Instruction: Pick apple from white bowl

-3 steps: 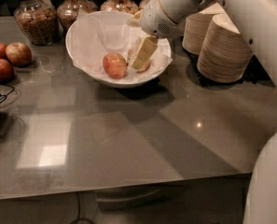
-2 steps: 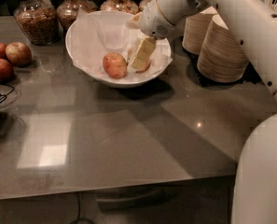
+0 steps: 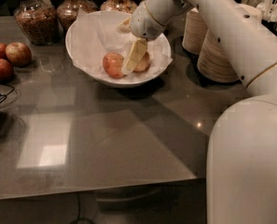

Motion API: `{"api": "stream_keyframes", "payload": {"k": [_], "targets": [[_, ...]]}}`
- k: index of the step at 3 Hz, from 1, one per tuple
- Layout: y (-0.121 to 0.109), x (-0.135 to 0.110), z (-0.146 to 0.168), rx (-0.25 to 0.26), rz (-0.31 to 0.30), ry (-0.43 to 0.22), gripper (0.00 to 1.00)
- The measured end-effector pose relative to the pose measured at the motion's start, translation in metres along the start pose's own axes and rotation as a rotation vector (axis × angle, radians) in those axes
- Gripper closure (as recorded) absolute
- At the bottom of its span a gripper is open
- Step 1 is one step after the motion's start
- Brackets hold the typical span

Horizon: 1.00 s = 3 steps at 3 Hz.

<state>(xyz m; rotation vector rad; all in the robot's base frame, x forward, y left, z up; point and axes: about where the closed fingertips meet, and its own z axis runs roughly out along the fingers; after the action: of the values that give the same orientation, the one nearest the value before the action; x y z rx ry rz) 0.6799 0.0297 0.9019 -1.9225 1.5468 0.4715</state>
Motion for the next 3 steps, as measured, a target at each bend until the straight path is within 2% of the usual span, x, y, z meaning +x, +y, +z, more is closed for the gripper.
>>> {"api": "stream_keyframes", "payload": {"k": [1, 3], "targets": [[0.010, -0.004, 0.008, -0.056, -0.031, 0.013, 0.06], [0.013, 0.004, 0.029, -0.122, -0.041, 0.024, 0.07]]}}
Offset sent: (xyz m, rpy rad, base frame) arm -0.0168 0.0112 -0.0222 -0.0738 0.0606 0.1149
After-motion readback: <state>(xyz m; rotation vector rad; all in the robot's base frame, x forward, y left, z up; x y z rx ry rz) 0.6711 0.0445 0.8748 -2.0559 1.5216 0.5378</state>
